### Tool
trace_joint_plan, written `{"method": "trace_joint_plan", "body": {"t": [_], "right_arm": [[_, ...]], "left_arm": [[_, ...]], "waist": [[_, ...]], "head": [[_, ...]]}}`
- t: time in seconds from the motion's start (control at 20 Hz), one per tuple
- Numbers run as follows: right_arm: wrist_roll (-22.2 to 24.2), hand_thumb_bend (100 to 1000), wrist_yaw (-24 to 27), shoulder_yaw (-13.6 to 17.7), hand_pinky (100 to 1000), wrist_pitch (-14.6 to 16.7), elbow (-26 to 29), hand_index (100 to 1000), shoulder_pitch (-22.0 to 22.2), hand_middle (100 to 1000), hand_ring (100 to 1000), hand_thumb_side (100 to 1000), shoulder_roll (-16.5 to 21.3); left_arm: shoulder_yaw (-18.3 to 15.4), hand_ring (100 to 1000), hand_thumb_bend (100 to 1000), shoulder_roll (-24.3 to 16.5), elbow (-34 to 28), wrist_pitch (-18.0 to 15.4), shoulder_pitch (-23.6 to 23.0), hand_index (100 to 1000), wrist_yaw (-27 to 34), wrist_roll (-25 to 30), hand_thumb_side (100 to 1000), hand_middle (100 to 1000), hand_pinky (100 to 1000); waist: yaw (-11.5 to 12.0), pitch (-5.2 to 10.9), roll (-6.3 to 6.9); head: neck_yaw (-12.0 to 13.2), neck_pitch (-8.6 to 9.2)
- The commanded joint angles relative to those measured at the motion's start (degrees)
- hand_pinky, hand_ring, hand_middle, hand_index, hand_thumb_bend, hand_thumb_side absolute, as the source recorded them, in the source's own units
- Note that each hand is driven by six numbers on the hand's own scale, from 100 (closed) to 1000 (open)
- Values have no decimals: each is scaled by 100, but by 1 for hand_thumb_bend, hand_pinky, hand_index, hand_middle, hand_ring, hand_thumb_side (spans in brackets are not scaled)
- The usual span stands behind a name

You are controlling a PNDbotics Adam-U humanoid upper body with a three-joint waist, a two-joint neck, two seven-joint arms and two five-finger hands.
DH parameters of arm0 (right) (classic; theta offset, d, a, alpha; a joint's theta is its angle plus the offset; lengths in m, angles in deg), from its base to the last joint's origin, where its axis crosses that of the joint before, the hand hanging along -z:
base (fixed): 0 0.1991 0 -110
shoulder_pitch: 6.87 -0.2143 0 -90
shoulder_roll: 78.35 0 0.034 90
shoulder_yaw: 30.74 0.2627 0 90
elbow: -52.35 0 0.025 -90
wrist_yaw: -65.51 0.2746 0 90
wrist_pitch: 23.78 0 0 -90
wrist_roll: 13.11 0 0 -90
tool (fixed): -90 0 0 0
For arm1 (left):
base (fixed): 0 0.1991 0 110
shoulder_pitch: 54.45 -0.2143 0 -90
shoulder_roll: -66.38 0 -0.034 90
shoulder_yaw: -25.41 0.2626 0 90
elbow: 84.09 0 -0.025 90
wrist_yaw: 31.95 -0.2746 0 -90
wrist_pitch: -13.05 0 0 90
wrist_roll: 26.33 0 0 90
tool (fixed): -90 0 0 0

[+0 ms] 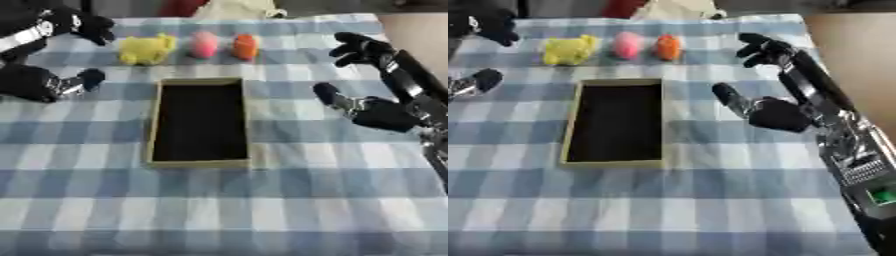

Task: Pick up objects on the table and place them in the box.

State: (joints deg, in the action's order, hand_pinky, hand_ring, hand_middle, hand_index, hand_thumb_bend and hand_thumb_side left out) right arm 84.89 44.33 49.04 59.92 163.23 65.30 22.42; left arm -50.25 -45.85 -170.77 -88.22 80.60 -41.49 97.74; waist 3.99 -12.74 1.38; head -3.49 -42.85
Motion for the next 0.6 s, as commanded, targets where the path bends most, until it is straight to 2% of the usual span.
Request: {"method": "trace_joint_plan", "body": {"t": [0.05,0.35,0.6], "right_arm": [[36,419,43,11,874,16,36,967,-47,777,772,665,166],[63,416,56,-13,874,24,17,967,-24,777,772,667,179],[89,411,77,-44,874,40,11,967,-38,776,771,668,156]], "left_arm": [[11,818,241,-107,546,16,385,972,30,148,599,810,890],[-128,819,221,318,1793,-136,1056,969,-411,233,581,811,887],[-372,821,240,772,2955,-321,1551,964,-1321,128,564,812,879]], "waist": [[-31,127,13],[-80,157,38],[-158,162,54]], "head": [[3,-18],[32,7],[68,24]]}}
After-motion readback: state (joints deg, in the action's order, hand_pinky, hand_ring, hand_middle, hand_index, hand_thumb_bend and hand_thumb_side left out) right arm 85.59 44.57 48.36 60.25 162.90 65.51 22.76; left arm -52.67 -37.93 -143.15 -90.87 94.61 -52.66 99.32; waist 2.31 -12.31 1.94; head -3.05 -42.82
